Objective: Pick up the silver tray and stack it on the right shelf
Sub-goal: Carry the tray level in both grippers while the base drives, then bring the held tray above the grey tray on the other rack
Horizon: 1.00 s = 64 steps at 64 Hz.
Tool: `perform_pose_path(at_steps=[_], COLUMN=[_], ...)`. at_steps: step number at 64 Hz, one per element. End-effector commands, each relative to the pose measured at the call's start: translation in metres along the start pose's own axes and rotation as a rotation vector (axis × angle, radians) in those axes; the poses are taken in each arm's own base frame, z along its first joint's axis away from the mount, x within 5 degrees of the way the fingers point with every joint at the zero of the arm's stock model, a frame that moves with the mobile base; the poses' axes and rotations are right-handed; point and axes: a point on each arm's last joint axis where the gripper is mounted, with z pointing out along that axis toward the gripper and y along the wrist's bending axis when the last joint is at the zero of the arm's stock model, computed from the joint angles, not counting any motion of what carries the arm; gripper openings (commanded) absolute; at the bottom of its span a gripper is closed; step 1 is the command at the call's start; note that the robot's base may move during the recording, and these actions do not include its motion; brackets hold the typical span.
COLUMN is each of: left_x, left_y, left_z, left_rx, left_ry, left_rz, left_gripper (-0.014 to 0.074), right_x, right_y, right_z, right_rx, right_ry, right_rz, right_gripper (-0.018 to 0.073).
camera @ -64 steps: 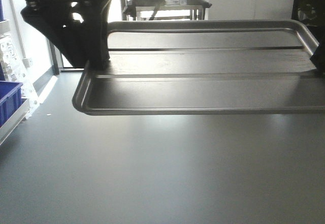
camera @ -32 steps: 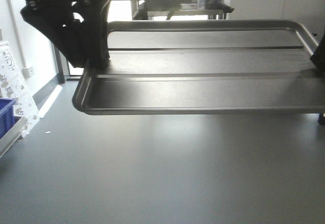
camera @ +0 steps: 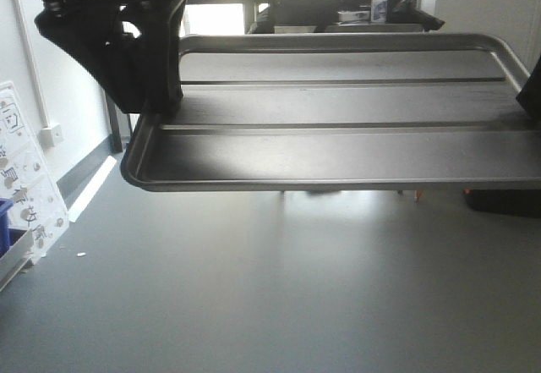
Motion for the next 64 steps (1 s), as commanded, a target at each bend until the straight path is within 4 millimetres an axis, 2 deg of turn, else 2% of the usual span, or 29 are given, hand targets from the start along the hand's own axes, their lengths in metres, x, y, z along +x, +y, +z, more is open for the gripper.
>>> perform_pose_path(at_steps=[1, 64], left_x=[-0.0054, -0.0066], left_y=[-0.0027, -0.0014], left_z=[-0.0211, -0.0208], left_rx=[0.060, 0.057], left_ry=[-0.071, -0.074], left_rz=[0.028, 0.025], left_gripper=[-0.0093, -0.0093], right_x=[-0.0128, -0.0128], right_y=[0.0056, 0.0056], right_z=[-0.0135, -0.0135], right_rx=[-0.046, -0.046], right_ry=[-0.129, -0.129], right_rz=[-0.028, -0.028], right_gripper=[0.0057, 0.0057])
